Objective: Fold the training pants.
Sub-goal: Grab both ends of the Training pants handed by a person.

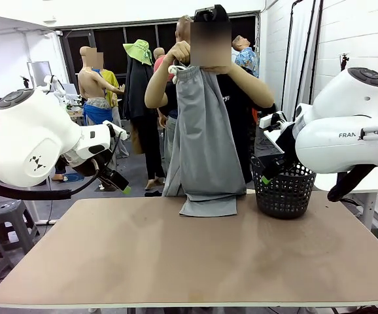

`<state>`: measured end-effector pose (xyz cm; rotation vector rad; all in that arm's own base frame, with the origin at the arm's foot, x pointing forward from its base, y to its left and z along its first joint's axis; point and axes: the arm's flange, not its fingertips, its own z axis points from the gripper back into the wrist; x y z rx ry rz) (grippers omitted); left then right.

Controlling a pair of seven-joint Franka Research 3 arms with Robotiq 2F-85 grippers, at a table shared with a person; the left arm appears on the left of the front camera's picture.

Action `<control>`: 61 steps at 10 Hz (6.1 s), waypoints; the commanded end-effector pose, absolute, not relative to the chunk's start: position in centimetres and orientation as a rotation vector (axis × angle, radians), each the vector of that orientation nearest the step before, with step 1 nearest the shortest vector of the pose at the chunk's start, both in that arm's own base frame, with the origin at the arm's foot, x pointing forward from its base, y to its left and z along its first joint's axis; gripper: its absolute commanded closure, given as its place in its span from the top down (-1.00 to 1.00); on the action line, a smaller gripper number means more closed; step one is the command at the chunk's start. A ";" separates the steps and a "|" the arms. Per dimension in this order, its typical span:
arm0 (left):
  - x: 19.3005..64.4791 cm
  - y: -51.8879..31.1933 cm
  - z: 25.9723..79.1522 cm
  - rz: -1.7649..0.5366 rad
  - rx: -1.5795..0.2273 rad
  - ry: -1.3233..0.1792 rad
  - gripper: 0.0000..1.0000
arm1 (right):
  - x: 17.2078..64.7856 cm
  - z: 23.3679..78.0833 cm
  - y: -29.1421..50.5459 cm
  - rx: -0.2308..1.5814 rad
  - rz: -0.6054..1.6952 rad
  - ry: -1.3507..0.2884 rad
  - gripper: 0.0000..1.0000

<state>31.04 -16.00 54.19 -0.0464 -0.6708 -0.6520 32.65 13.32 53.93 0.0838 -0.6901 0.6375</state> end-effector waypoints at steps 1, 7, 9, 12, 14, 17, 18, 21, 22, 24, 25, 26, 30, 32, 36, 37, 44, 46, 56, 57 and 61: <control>31.1 -15.9 54.1 -0.662 -0.061 -0.665 1.00 | 32.7 54.0 13.3 0.085 0.635 -0.697 1.00; 31.1 -15.9 54.1 -0.662 -0.061 -0.665 1.00 | 32.7 54.0 13.3 0.085 0.635 -0.697 1.00; 31.1 -15.9 54.1 -0.662 -0.061 -0.665 1.00 | 32.7 54.0 13.3 0.085 0.635 -0.697 1.00; 31.1 -15.9 54.1 -0.662 -0.061 -0.665 1.00 | 32.7 54.0 13.3 0.085 0.635 -0.697 1.00; 31.1 -15.9 54.1 -0.662 -0.061 -0.665 1.00 | 32.7 54.0 13.3 0.085 0.635 -0.697 1.00; 31.1 -15.9 54.1 -0.662 -0.061 -0.665 1.00 | 32.7 54.0 13.3 0.085 0.635 -0.697 1.00; 31.1 -15.9 54.1 -0.662 -0.061 -0.665 1.00 | 32.7 54.0 13.3 0.085 0.635 -0.697 1.00; 31.1 -15.9 54.1 -0.662 -0.061 -0.665 1.00 | 32.7 54.0 13.3 0.085 0.635 -0.697 1.00; 31.1 -15.9 54.1 -0.662 -0.061 -0.665 1.00 | 32.7 54.0 13.3 0.085 0.635 -0.697 1.00; 31.1 -15.9 54.1 -0.662 -0.061 -0.665 1.00 | 32.7 54.0 13.3 0.085 0.635 -0.697 1.00; 31.1 -15.9 54.1 -0.662 -0.061 -0.665 1.00 | 32.7 54.0 13.3 0.085 0.635 -0.697 1.00; 31.1 -15.9 54.1 -0.662 -0.061 -0.665 1.00 | 32.7 54.0 13.3 0.085 0.635 -0.697 1.00; 31.1 -15.9 54.1 -0.662 -0.061 -0.665 1.00 | 32.7 54.0 13.3 0.085 0.635 -0.697 1.00; 31.1 -15.9 54.1 -0.662 -0.061 -0.665 1.00 | 32.7 54.0 13.3 0.085 0.635 -0.697 1.00; 31.1 -15.9 54.1 -0.662 -0.061 -0.665 1.00 | 32.7 54.0 13.3 0.085 0.635 -0.697 1.00; 31.1 -15.9 54.1 -0.662 -0.061 -0.665 1.00 | 32.7 54.0 13.3 0.085 0.635 -0.697 1.00; 31.1 -15.9 54.1 -0.662 -0.061 -0.665 1.00 | 32.7 54.0 13.3 0.085 0.635 -0.697 1.00; 31.1 -15.9 54.1 -0.662 -0.061 -0.665 1.00 | 32.7 54.0 13.3 0.085 0.635 -0.697 1.00; 31.1 -15.9 54.1 -0.662 -0.061 -0.665 1.00 | 32.7 54.0 13.3 0.085 0.635 -0.697 1.00; 31.1 -15.9 54.1 -0.662 -0.061 -0.665 1.00 | 32.7 54.0 13.3 0.085 0.635 -0.697 1.00; 31.1 -15.9 54.1 -0.662 -0.061 -0.665 1.00 | 32.7 54.0 13.3 0.085 0.635 -0.697 1.00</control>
